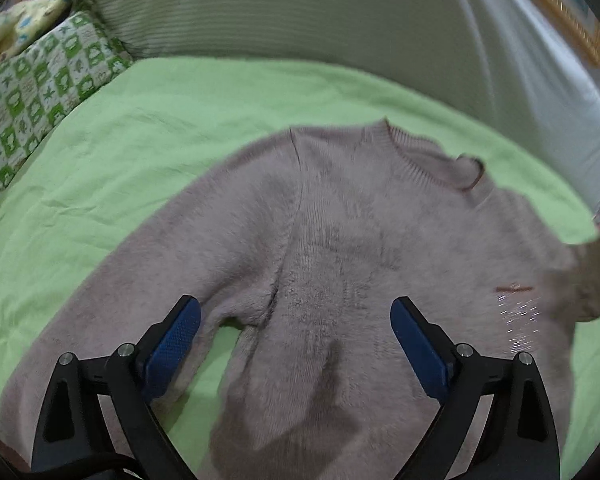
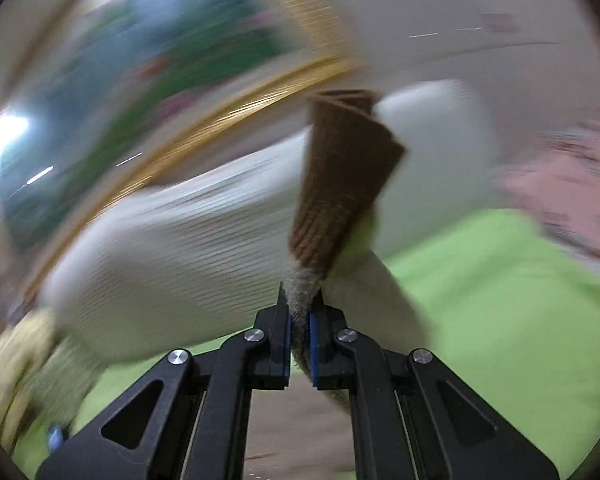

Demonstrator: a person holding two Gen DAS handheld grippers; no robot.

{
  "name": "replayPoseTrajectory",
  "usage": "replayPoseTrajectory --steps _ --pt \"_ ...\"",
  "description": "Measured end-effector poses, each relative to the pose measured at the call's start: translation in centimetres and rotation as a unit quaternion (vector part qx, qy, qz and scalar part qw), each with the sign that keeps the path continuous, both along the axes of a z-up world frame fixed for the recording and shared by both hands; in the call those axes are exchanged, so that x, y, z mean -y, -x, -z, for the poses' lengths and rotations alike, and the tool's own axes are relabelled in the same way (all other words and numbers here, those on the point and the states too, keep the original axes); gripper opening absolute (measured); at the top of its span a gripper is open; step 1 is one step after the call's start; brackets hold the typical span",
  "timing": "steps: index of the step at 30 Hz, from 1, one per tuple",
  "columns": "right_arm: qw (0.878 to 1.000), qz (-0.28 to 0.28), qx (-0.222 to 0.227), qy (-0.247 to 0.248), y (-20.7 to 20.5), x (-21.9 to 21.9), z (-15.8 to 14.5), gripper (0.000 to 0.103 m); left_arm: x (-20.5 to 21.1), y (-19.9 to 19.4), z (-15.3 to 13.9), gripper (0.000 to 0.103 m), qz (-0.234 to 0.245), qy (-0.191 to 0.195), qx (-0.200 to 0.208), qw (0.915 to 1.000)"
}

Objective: Fold small clothes
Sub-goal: 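Grasp a brown sleeve cuff with the right gripper and fold it across the body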

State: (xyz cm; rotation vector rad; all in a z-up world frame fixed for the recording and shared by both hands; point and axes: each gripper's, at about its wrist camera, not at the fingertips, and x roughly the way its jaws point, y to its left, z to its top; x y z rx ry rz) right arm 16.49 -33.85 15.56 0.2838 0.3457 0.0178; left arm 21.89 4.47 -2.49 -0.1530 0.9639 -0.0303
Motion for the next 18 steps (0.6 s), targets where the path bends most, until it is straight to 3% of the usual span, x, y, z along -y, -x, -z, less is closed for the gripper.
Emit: replayPoseTrajectory --steps 2,3,5,6,8,10,14,18 --pt "0.991 -0.126 -0.048 -0.007 -3.7 -7.5 2.5 0.011 -0.2 0.4 -0.5 0.097 -0.002 -0.001 0.002 1.0000" --pt "0.983 -0.167 -0.079 0.006 -5.2 -10.6 4.1 0.025 -0.6 0.6 -0.6 0.097 -0.004 -0.001 0.001 1.0000" --pt "0.969 -0.191 -0.146 0.056 -7.1 -15.6 7.4 0.045 -1.0 0.5 -0.3 0.097 -0.002 0.004 -0.009 1.0000" --pt "0.964 -0.200 -0.162 0.068 -7.4 -16.9 8.8 0.045 -1.1 0.4 -0.1 0.097 0.000 0.008 -0.013 0.9999" --pt "0.958 -0.222 -0.177 0.044 -7.1 -16.8 10.4 0.046 -1.1 0.1 0.4 0.097 0.005 0.012 -0.017 0.9998" --pt "0.962 -0.205 -0.179 0.021 -6.8 -14.2 11.0 0.049 -0.6 -0.7 1.2 0.097 0.009 0.007 -0.025 0.9996" --pt "0.977 -0.106 -0.186 0.011 -4.3 -6.4 11.2 0.058 -0.7 -2.7 2.9 0.097 -0.007 -0.014 -0.037 0.9992" --pt "0.980 0.020 -0.198 0.023 -2.7 1.5 11.5 0.058 -2.7 -4.8 3.8 0.097 -0.050 0.025 -0.043 0.9975"
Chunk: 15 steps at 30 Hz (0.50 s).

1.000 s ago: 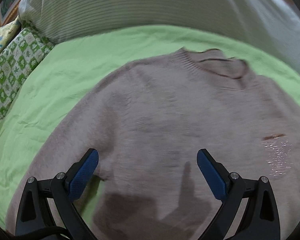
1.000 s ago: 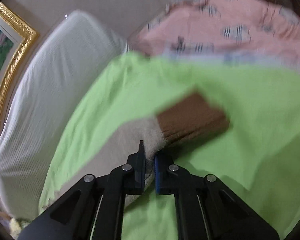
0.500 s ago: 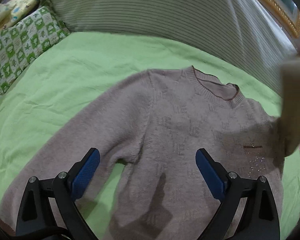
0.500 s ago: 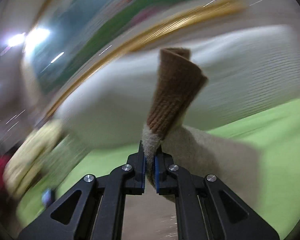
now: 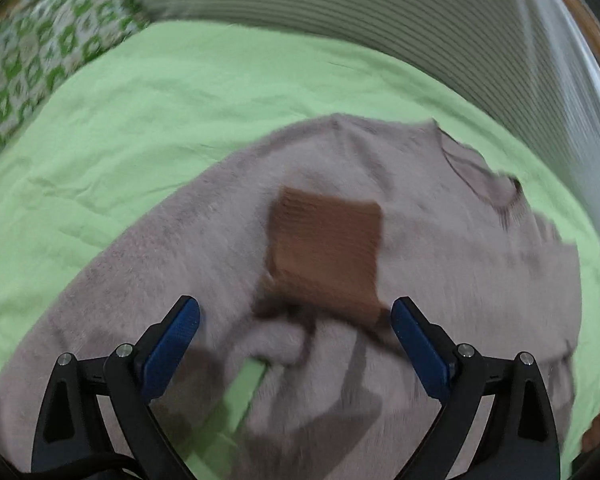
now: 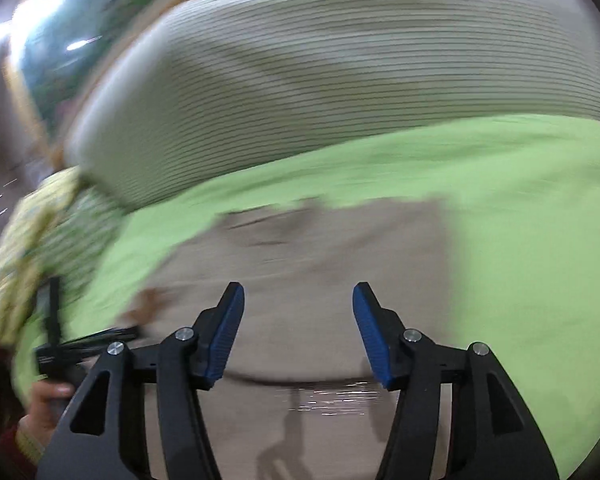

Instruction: Fold small clothes

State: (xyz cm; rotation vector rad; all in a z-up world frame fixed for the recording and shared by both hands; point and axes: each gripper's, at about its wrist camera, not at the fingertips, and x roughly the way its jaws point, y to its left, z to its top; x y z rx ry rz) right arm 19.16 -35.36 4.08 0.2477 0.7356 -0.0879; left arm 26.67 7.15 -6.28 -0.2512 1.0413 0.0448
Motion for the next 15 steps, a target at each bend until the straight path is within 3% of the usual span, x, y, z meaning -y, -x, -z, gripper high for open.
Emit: replayPoseTrajectory --steps 3,5,8,10,11,12,15 --pt "0.997 0.077 -0.030 -0.010 -0.7 5.2 1.6 0.058 -0.4 -1.5 0.3 0.085 -0.013 0.010 0.005 0.9999" --pt "0.995 0.082 -0.044 -0.023 -1.8 6.5 2.5 0.058 -0.2 -2.0 0.5 0.054 -0.008 0.015 0.007 0.9998" --pt "0.995 0.065 -0.072 -0.035 -4.4 6.3 4.6 0.058 0.9 -1.9 0.6 0.023 0.017 0.018 0.016 0.9996" --pt "0.994 0.045 -0.097 -0.035 -6.1 4.8 6.3 0.058 2.0 -1.4 0.0 0.012 0.038 0.013 0.032 0.9987" --pt "0.994 0.020 -0.102 -0.040 -6.8 4.3 6.9 0.047 2.4 -1.2 -0.5 0.012 0.043 0.015 0.039 0.9982" --pt "0.994 0.015 -0.106 -0.030 -6.5 3.8 7.0 0.008 2.9 -1.0 -1.2 0.012 0.051 0.023 0.049 0.9972" --pt "0.996 0.036 -0.077 -0.006 -5.5 5.0 4.5 0.008 4.6 -0.5 -2.6 0.011 0.084 0.049 0.073 0.9926"
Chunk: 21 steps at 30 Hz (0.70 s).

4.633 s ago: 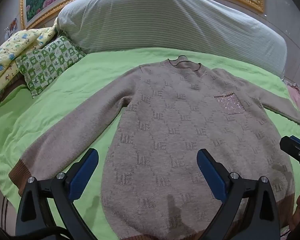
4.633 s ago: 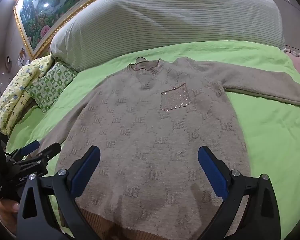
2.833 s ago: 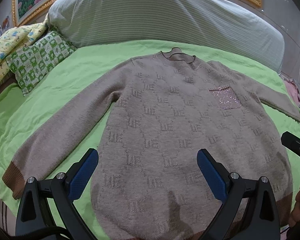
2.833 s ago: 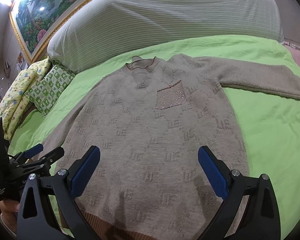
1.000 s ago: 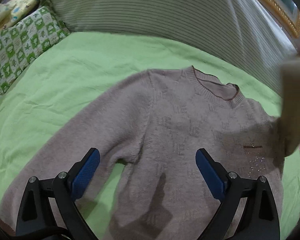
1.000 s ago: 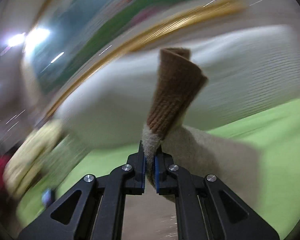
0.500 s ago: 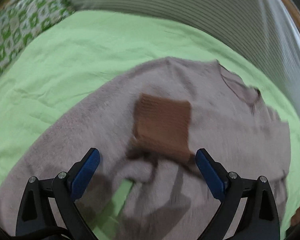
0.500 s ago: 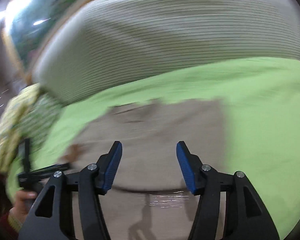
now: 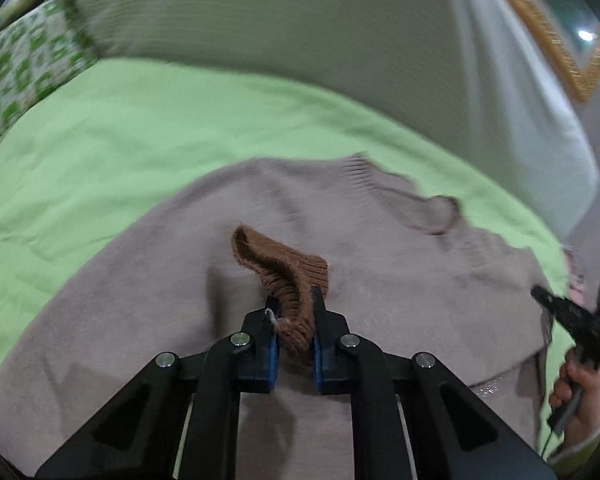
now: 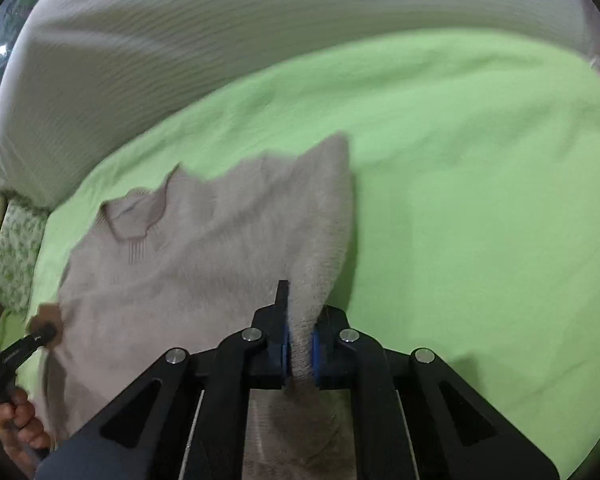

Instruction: Fold small clothes

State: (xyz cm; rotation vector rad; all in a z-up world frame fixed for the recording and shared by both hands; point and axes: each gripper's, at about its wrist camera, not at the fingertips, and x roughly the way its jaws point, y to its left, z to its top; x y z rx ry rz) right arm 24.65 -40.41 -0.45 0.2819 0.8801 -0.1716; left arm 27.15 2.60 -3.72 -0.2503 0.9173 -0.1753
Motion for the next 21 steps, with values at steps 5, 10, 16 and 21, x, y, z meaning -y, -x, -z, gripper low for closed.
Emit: replayPoseTrajectory --steps 5,10,16,21 --pt "0.997 0.013 0.017 0.069 0.5 0.3 -3.3 0.008 1.0 0.9 0.8 0.011 0.016 -0.025 0.015 0.9994" --pt "0.995 0.016 -0.023 0.094 -0.2 -1.2 -0.6 0.014 -0.5 0.9 3.4 0.017 -0.001 -0.091 0.026 0.9955" --pt "0.988 0.021 -0.003 0.152 2.0 -4.0 -2.2 0.033 -4.5 3.0 1.9 0.056 -0.044 -0.081 0.017 0.9956" --pt "0.991 -0.023 0.052 0.117 4.8 -8.6 -4.3 0.050 -7.9 8.4 0.5 0.064 -0.071 0.000 0.004 0.9975"
